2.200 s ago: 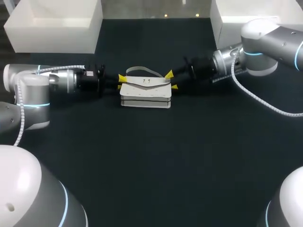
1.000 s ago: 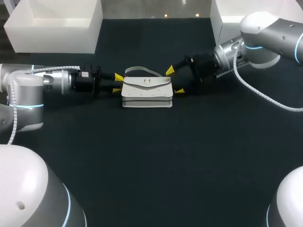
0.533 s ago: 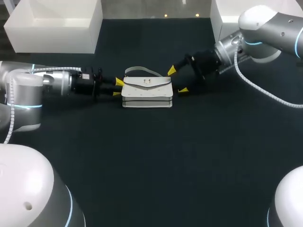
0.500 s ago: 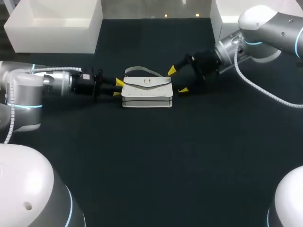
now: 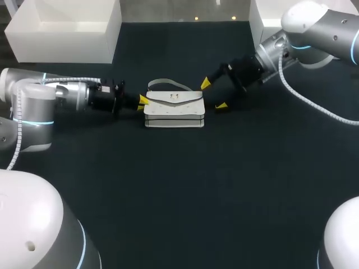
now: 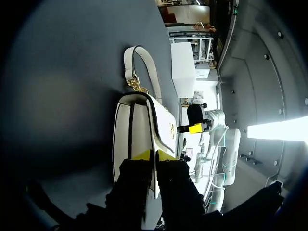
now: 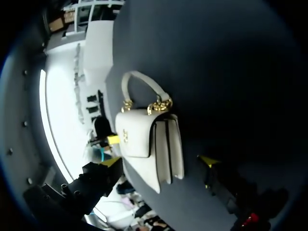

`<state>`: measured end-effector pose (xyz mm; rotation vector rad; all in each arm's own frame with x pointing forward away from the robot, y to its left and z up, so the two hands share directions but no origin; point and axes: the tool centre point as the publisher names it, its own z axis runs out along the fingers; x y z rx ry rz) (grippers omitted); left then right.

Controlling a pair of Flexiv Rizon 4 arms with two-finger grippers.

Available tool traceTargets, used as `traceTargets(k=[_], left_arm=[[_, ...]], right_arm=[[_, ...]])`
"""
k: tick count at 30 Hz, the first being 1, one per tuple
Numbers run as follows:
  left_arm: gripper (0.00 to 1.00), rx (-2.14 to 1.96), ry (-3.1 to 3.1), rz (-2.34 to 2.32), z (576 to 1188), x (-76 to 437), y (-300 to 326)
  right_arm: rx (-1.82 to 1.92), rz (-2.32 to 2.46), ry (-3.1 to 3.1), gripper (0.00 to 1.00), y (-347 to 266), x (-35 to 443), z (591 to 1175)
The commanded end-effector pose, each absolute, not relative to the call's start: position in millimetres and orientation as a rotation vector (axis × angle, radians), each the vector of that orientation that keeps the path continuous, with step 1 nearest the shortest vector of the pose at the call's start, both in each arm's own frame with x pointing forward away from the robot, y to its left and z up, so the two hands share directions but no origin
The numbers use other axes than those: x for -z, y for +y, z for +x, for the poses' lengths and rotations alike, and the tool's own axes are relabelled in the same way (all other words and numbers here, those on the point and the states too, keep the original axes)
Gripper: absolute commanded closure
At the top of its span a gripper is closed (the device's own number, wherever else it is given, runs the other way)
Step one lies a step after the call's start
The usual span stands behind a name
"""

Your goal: Pick up the bag, open it, inspect its contents, close it, and place it on the opposite side

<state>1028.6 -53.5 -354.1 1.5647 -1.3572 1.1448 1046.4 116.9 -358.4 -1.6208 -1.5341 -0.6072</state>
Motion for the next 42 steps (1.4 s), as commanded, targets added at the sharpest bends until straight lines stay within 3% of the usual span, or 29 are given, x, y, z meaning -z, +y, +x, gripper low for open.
traceTargets(k=[1, 17, 42], left_arm=[[1.0, -1.145, -1.358, 1.565, 1030.8, 355.2, -52.1], [1.0, -1.154, -1.44, 1.626, 1029.0, 345.4, -25.8], [1.0, -1.059, -1.828, 1.785, 1043.6, 344.9, 70.0]], right_arm=[[0.601, -1.642, -1.547, 0.0, 113.9, 354.1, 1044.2], [0.489, -1.779, -1.72, 0.0, 88.9, 356.5, 1041.2], [0.316, -2.081, -2.103, 0.0, -11.4, 340.9, 1045.4]])
